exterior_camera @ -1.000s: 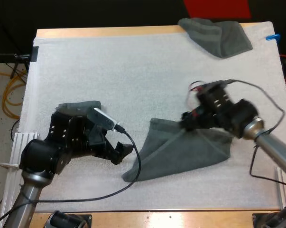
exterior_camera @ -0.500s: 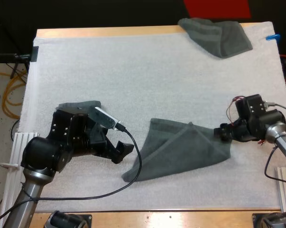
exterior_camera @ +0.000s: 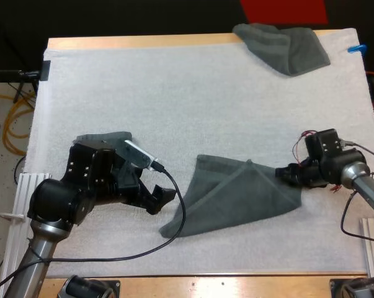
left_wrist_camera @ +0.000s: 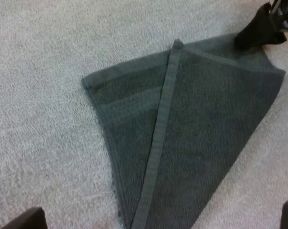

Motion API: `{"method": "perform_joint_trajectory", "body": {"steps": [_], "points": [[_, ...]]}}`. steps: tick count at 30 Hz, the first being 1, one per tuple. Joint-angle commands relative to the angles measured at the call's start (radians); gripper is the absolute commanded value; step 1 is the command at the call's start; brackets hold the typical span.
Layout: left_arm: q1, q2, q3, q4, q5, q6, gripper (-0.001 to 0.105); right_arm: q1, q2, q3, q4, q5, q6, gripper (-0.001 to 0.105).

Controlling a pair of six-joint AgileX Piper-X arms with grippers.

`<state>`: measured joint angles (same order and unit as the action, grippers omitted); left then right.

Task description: Pick towel from pile fold and stack

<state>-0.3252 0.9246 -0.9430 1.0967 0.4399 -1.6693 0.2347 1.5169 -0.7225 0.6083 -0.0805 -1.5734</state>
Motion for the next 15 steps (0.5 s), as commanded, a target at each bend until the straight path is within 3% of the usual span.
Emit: {"method": "perform_joint_trajectory", "body": {"steps": [1,3,5,8,9,15], "points": [[0.0,-0.003,-0.003,-0.001,0.013,-0.009,0.091,-0.003,0.004,-0.002,0.003,-0.01,0.008,0.05],[0.0,-0.003,-0.003,-0.001,0.013,-0.009,0.091,-0.003,0.004,-0.002,0.002,-0.01,0.008,0.049],[0.0,-0.003,-0.003,-0.001,0.013,-0.009,0.091,-0.003,0.004,-0.002,0.0,-0.01,0.003,0.04],[0.0,-0.003,-0.003,-0.001,0.013,-0.009,0.091,-0.003,0.004,-0.002,-0.003,-0.01,-0.001,0.006],[0.0,-0.003,-0.003,-0.001,0.013,-0.009,0.091,-0.003,0.004,-0.002,-0.004,-0.01,-0.001,0.002],[-0.008,0.004,-0.003,-0.006,-0.034,-0.009,0.091,-0.003,-0.001,-0.002,0.003,-0.01,-0.025,0.0]]}}
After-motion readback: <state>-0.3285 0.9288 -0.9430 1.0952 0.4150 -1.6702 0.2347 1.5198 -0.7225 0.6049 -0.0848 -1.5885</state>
